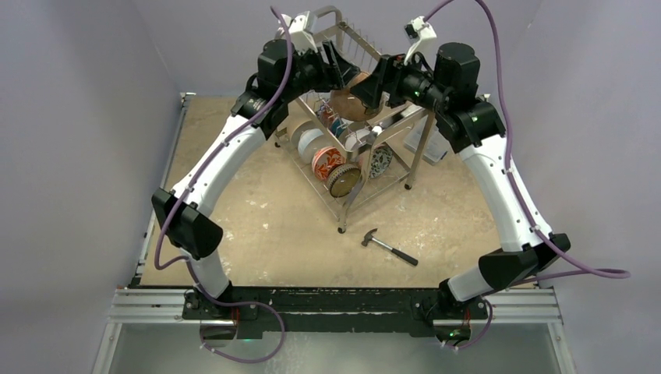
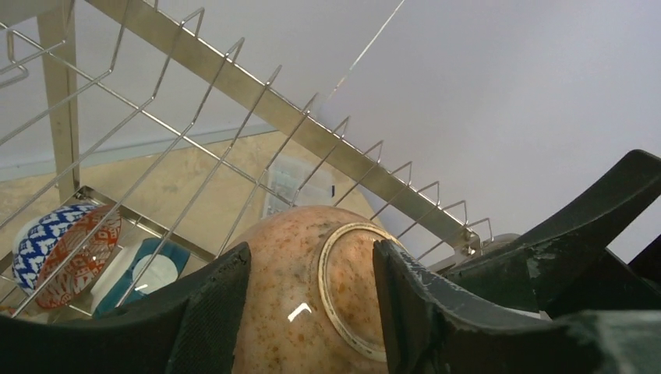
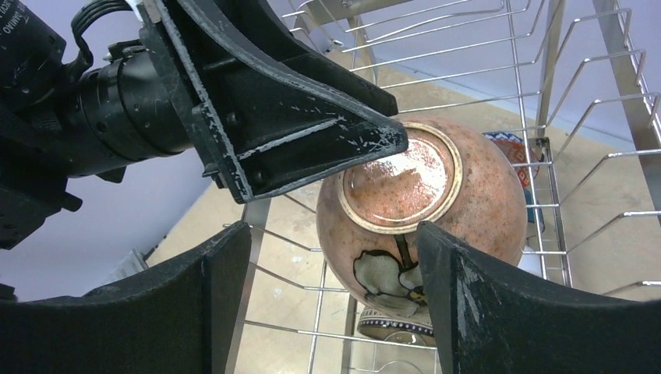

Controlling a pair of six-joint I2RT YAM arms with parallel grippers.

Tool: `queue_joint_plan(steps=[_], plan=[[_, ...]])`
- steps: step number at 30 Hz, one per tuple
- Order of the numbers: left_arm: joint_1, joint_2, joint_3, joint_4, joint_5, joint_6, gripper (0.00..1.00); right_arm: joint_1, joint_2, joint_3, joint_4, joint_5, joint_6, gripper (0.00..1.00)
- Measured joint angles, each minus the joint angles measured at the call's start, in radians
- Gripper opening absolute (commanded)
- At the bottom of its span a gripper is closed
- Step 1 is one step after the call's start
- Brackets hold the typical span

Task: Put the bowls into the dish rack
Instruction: Turn the bowl upside down on the dish rack.

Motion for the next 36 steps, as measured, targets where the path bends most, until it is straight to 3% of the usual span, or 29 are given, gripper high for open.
queue_joint_plan(steps=[5,13,22,29,36], plan=[[-0.010,-0.058,-0.078,0.071,-0.015,0.030,0.79,0.000,-0.035,-0.045,0.021,-0.002,0.004,0.87],[0.004,-0.374,-0.289,0.084,-0.218,0.158,0.87,-0.017,-0.058,-0.048,0.052,-0.036,0.025,0.96],[0.006,-0.832,-0.605,0.033,-0.462,0.231,0.89,-0.259,-0.067,-0.100,0.101,-0.166,0.108,0.97],[0.006,-1.011,-0.906,-0.127,-0.546,0.136,0.89,-0.447,-0.080,-0.140,0.100,-0.120,0.145,0.98],[0.006,-1.051,-1.171,-0.285,-0.537,-0.060,0.89,-0.561,-0.142,-0.384,0.168,-0.027,0.201,0.97]])
